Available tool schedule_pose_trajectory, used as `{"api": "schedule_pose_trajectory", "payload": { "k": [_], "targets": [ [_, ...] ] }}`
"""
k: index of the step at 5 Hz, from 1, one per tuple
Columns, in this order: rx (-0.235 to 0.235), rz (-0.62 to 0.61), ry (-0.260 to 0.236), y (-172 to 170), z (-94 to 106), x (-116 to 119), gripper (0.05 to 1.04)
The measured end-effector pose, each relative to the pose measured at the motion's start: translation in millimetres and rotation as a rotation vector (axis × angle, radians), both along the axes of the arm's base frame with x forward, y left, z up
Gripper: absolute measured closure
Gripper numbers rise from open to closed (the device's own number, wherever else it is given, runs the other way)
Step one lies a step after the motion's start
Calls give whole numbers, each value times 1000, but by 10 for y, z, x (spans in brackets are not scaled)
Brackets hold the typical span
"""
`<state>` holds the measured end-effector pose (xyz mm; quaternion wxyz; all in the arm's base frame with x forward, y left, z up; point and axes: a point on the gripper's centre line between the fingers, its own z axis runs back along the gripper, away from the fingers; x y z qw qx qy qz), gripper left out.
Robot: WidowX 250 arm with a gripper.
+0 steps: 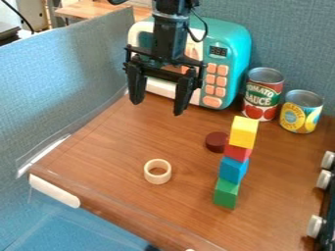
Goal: Put the maroon cylinder on top of the yellow cube
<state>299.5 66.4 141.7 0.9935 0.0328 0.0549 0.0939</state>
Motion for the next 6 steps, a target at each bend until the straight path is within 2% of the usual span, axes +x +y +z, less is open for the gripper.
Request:
{"api": "schedule_pose_trajectory", "payload": {
  "k": [1, 2, 3, 5, 6],
  "targets": [
    [-10, -4, 34, -4, -106, 2, 83],
    [-46, -17, 31, -10, -171, 159, 83],
    [-48, -28, 27, 49, -235, 331, 83],
    [-73, -45, 77, 100, -593, 753, 83],
    [-76, -45, 84, 21, -712, 874, 83]
  ]
}}
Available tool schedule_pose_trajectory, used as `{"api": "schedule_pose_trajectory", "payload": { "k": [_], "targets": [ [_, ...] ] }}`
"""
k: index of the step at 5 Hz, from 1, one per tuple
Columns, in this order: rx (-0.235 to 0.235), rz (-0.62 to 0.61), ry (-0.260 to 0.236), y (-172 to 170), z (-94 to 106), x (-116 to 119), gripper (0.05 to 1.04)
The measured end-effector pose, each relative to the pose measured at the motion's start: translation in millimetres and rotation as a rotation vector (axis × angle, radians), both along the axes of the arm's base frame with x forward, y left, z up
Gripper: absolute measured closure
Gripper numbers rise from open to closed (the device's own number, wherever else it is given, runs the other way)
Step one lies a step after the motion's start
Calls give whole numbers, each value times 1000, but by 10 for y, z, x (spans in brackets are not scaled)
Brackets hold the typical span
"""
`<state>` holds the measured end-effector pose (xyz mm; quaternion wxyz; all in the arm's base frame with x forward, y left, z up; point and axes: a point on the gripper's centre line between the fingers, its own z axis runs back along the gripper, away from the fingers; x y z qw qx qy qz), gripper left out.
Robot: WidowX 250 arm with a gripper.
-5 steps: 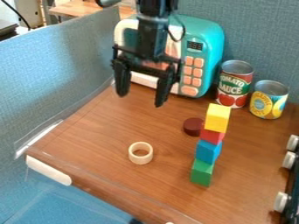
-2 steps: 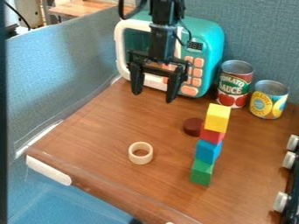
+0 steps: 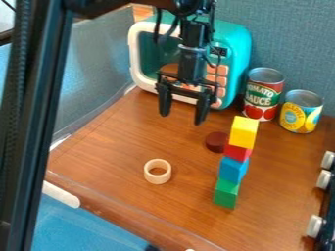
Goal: Put the maroon cylinder on top of the yellow cube
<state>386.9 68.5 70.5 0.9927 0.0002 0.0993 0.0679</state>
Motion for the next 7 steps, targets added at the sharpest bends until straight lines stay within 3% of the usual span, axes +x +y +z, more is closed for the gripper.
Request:
{"api": "schedule_pose_trajectory", "payload": {
  "k": [1, 2, 3, 4, 7],
  "targets": [
    [10, 2, -40, -140, -46, 86, 83],
    [-30, 12, -55, -214, -122, 88, 83],
    [-42, 0, -105, -271, -192, 154, 83],
    [-44, -9, -113, -306, -391, 209, 83],
    [-48, 12, -138, -310, -495, 313, 83]
  ]
}}
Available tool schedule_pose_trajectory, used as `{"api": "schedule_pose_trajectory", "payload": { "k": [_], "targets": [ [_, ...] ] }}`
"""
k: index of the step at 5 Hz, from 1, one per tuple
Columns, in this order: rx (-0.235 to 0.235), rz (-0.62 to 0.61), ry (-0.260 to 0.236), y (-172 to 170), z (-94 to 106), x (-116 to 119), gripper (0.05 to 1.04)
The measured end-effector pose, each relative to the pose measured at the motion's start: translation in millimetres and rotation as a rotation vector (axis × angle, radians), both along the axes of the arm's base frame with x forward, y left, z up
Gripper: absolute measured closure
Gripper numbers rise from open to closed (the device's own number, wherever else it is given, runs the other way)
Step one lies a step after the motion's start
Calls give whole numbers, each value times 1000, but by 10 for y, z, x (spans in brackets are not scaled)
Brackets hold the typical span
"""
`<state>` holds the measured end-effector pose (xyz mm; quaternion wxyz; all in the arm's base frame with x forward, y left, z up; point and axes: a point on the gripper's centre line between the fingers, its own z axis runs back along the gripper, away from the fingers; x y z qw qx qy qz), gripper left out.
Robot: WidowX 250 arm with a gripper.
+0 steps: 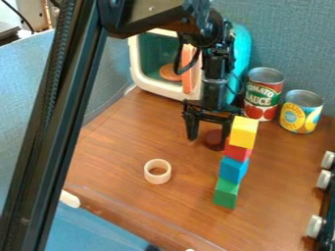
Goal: Put the maroon cylinder on top of the yellow cube
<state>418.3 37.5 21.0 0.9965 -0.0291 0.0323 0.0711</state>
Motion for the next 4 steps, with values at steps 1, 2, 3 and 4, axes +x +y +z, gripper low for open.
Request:
{"api": "schedule_pose_trajectory", "payload": {
  "k": [1, 2, 3, 4],
  "targets": [
    [-7, 28, 2, -9, -64, 46, 83],
    [3, 50, 3, 7, -49, 67, 112],
    [11, 46, 11, 26, -52, 51, 325],
    [-6, 66, 59, 109, -32, -77, 330]
  ]
}}
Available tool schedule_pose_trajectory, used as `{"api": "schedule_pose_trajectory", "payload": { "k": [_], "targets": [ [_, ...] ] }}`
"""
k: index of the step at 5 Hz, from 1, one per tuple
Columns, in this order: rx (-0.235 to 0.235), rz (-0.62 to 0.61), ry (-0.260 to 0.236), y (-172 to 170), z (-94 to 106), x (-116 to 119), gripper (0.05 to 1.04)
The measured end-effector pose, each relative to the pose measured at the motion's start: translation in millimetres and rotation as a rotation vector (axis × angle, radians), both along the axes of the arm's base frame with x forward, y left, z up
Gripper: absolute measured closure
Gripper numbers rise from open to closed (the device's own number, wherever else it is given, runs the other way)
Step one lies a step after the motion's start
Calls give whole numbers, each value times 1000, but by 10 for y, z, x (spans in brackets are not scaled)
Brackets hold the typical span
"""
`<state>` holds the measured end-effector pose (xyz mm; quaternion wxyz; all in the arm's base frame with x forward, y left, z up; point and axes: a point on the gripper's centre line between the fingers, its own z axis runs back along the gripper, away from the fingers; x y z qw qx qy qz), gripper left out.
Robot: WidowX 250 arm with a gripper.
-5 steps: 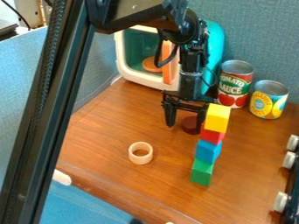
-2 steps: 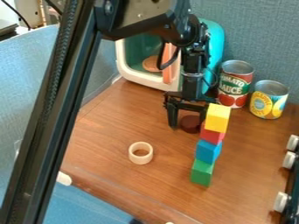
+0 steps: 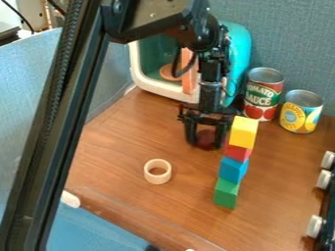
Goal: Put the maroon cylinder on top of the yellow cube
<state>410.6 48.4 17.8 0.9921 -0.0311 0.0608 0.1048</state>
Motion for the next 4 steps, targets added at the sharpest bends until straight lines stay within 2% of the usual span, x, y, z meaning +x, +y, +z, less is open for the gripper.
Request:
{"api": "schedule_pose_trajectory", "payload": {
  "k": [1, 2, 3, 4],
  "targets": [
    [-31, 78, -44, 161, 426, -136, 330],
    [-109, 124, -120, 212, 912, -251, 330],
    [-92, 93, -149, 211, 1254, -359, 330],
    [27, -59, -153, -89, 1489, -408, 330]
  ]
}}
